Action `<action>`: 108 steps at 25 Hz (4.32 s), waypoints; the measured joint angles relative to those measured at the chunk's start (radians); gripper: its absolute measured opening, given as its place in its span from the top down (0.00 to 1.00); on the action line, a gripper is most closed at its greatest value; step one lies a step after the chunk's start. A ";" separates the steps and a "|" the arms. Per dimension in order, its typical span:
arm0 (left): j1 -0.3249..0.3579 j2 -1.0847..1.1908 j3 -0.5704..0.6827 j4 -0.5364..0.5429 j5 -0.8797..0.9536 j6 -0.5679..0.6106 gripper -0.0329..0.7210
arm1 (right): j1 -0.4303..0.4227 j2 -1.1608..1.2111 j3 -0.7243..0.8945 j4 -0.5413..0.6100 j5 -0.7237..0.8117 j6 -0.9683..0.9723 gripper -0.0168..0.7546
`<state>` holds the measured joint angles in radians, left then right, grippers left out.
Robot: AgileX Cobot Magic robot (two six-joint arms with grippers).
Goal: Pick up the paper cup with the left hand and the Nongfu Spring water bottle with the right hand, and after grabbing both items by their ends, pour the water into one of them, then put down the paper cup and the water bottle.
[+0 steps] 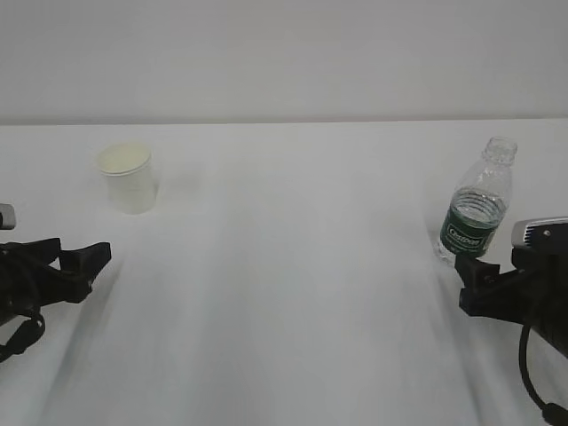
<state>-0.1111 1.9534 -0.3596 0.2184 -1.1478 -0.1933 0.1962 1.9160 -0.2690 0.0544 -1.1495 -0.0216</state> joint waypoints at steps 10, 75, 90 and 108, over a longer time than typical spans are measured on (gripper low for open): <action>0.000 0.008 -0.042 0.004 0.000 -0.004 0.19 | 0.000 0.087 -0.072 -0.002 0.000 -0.002 0.23; 0.000 0.099 -0.140 0.030 0.000 -0.007 0.19 | 0.000 0.245 -0.312 0.106 0.000 -0.100 0.23; 0.000 0.099 -0.140 0.030 0.000 -0.007 0.19 | 0.000 0.246 -0.343 0.138 0.000 -0.100 0.24; 0.000 0.099 -0.140 0.030 0.000 -0.007 0.19 | 0.000 0.246 -0.345 0.045 -0.004 -0.099 0.37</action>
<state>-0.1111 2.0519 -0.5000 0.2480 -1.1478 -0.2006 0.1962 2.1622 -0.6137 0.0996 -1.1538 -0.1201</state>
